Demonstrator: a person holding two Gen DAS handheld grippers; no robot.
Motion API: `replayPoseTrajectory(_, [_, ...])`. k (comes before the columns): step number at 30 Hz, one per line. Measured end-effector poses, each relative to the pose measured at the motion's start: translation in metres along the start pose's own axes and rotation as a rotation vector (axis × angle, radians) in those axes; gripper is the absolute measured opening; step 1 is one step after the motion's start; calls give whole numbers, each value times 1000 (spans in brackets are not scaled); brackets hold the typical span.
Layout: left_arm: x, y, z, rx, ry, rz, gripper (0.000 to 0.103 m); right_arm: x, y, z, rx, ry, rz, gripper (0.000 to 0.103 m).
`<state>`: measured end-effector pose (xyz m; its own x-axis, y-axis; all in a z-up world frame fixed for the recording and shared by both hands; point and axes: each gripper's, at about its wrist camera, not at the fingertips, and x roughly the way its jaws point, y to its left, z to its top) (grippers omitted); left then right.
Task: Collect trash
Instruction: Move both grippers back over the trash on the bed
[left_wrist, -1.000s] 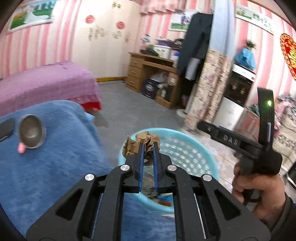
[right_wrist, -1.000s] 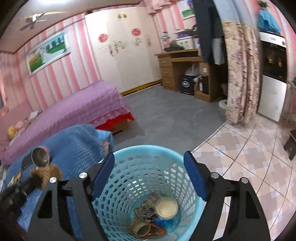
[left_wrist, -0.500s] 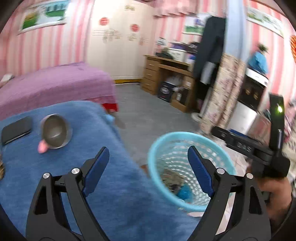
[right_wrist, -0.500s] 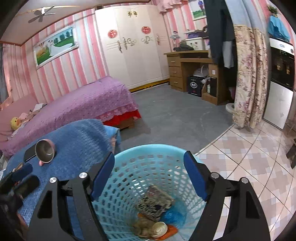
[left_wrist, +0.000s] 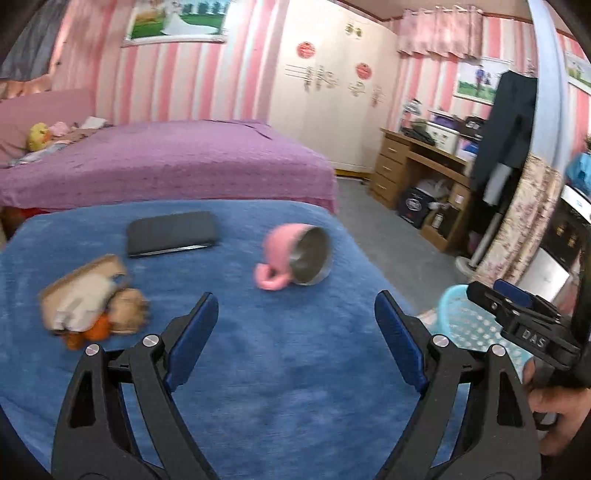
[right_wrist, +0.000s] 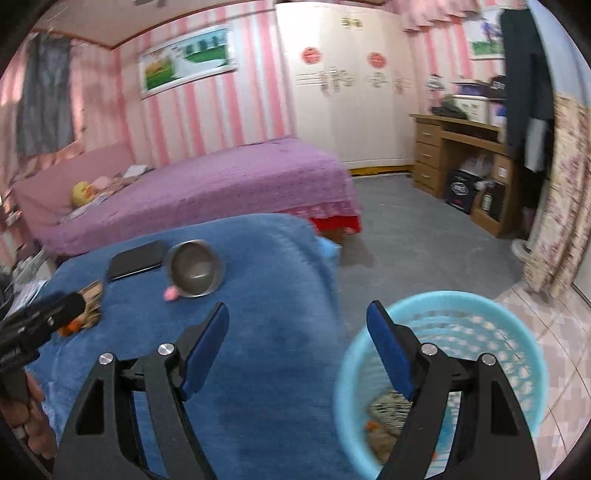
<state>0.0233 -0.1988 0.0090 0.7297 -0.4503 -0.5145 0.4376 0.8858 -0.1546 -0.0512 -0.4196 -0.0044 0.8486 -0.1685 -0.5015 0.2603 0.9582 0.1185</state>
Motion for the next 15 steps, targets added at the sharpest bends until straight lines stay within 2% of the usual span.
replayPoseTrajectory(6, [-19,61,-3,-53,-1,96,84,4,68,-7,-72,14,118,76])
replayPoseTrajectory(10, [-28,93,-4,-50,-3,172,85,5,103,-12,-110,25,186,76])
replayPoseTrajectory(13, [-34,113,-7,-34,-6,242,85,4,126,-16,-150,21,214,77])
replayPoseTrajectory(15, [-38,130,-8,-70,-2,253,85,3,137,-19,-165,19,223,77])
